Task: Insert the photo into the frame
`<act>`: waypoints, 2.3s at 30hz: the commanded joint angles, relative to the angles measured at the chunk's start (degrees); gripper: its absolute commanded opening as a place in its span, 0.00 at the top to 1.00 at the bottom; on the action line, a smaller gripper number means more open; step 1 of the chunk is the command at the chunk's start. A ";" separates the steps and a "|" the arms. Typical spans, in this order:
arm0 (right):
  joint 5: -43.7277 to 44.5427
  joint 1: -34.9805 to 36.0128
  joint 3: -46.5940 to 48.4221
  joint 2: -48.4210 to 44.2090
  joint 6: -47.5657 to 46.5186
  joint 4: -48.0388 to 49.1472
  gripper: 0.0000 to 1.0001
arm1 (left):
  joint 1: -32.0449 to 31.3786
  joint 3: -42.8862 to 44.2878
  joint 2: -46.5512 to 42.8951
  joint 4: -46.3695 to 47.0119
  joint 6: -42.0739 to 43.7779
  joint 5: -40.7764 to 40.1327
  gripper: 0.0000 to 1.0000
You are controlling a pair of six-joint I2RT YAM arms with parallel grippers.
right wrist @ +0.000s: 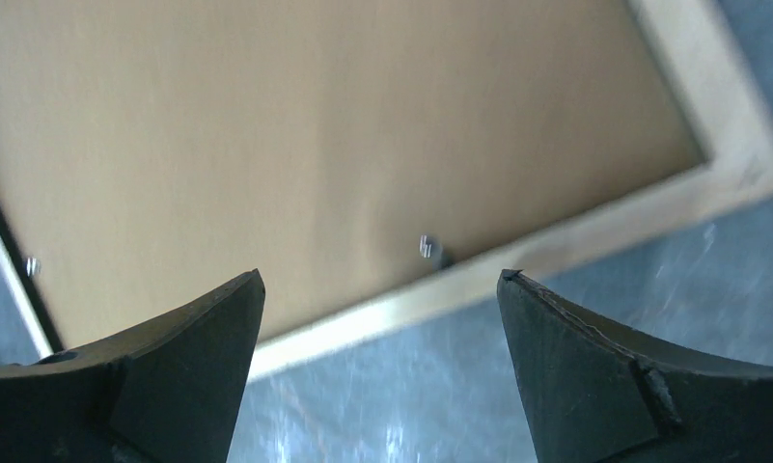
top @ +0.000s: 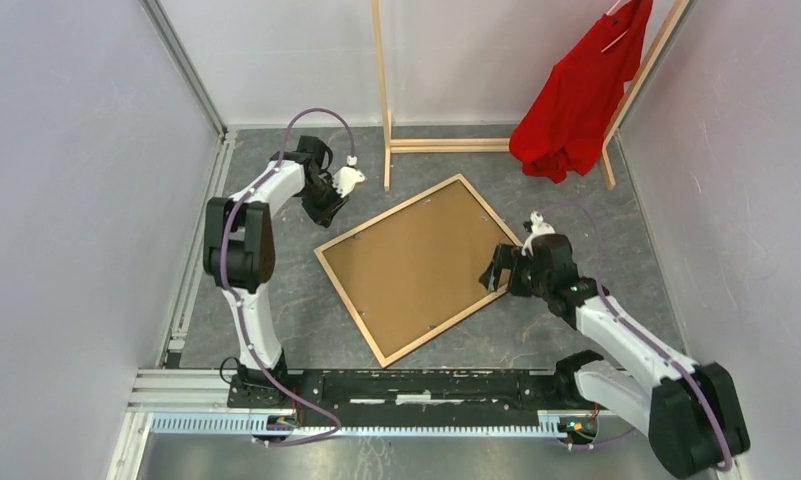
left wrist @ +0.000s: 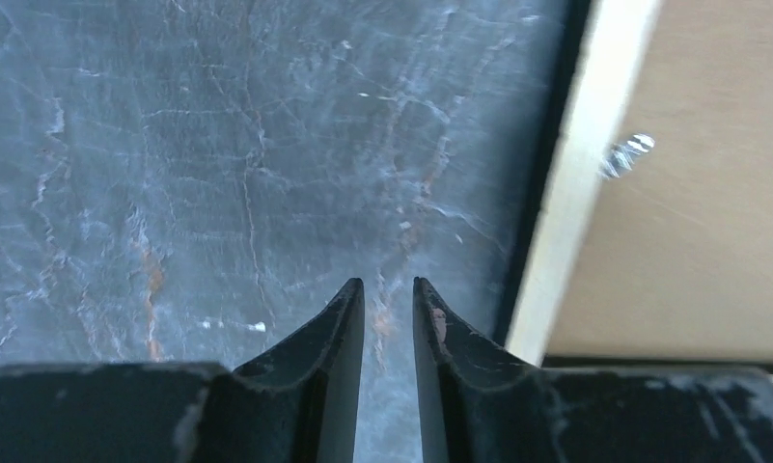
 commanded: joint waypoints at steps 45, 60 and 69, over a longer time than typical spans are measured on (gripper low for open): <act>-7.16 5.35 14.48 16.47 3.66 13.81 0.11 | -1.22 -7.29 0.62 -2.65 -9.96 30.83 0.56; -8.72 15.55 37.23 48.09 8.54 23.19 0.23 | -1.58 -5.31 6.00 -2.87 -10.33 34.94 0.74; -9.91 15.68 41.87 55.08 10.26 24.83 0.25 | -1.50 -6.00 6.26 -2.09 -10.81 35.22 0.79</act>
